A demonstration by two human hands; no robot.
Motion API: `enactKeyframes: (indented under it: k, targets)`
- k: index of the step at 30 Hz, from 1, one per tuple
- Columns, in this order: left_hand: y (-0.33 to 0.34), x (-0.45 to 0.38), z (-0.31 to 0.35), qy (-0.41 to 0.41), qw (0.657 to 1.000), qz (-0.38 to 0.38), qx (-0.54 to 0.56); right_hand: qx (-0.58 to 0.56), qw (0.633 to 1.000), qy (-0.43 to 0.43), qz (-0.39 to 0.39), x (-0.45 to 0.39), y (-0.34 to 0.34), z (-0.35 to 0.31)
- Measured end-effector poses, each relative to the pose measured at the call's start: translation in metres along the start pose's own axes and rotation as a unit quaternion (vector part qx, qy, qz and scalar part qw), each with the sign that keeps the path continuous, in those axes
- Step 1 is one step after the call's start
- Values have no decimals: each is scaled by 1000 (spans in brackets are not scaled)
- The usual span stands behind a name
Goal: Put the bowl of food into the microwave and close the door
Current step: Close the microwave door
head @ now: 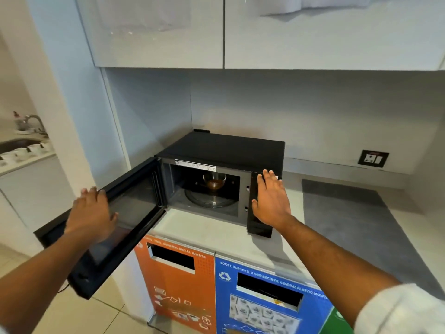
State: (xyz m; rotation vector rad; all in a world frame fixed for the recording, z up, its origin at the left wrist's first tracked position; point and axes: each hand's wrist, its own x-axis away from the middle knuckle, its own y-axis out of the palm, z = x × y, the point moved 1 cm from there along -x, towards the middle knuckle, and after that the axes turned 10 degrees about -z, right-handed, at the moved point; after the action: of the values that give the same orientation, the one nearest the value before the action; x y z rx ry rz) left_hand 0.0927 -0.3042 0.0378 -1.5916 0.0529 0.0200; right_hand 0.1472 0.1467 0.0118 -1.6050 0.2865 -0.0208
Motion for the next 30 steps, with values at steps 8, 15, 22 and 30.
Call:
enactKeyframes:
  k: [8,15,22,30]
  targets:
    - [-5,31,-21,-78,997,-26,-4,-21,999,-7,-30,-2,1,21]
    - [9,45,-12,-77,997,1,-16,-32,999,4,-19,-5,11,23]
    - [5,60,39,-55,998,-10,-33,-1,999,37,-3,-6,18,13]
    - [-2,58,90,92,993,-41,54,20,999,34,-11,-4,16,14]
